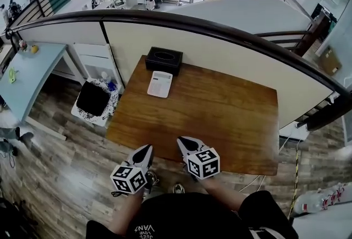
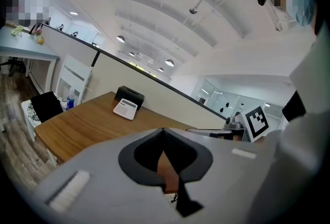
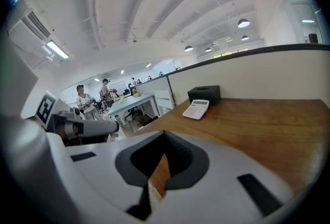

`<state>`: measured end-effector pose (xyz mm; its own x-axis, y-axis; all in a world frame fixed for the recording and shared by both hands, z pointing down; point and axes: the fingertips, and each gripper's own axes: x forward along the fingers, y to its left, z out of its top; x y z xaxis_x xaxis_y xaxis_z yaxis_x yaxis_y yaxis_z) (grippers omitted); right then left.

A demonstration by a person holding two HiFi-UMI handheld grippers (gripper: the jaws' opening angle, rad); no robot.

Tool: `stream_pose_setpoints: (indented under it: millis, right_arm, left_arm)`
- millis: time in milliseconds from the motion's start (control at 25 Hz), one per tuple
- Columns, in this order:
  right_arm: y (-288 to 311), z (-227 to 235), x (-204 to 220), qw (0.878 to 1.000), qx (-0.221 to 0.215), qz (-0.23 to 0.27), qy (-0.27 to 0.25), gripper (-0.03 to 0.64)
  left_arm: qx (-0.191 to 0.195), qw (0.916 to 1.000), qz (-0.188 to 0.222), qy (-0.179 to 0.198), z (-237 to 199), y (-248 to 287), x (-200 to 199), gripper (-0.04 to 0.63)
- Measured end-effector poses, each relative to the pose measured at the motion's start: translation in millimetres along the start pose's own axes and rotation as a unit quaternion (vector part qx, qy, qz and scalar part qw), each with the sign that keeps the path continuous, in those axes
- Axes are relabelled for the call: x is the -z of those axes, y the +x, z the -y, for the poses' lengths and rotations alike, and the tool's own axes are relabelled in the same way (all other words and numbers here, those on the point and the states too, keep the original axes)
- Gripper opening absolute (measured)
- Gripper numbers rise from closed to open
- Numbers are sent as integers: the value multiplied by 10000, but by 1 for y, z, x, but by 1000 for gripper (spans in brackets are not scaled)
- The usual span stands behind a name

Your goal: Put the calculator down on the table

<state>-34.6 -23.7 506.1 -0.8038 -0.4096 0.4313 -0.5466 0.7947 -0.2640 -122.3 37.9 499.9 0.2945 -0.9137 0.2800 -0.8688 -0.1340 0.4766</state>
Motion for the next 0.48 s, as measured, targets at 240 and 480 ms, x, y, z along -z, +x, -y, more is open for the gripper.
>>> stream_pose_setpoints:
  millis: [240,480]
  right_arm:
    - [-6,1,2,9999,-88,18,-66,12]
    - [-13,-2,5,9998,-160,32,-93,12]
  left_arm:
    - [-100,9999,118,-3,7,-3,4,11]
    - [-176,9997,182,11,13,-9,8,11]
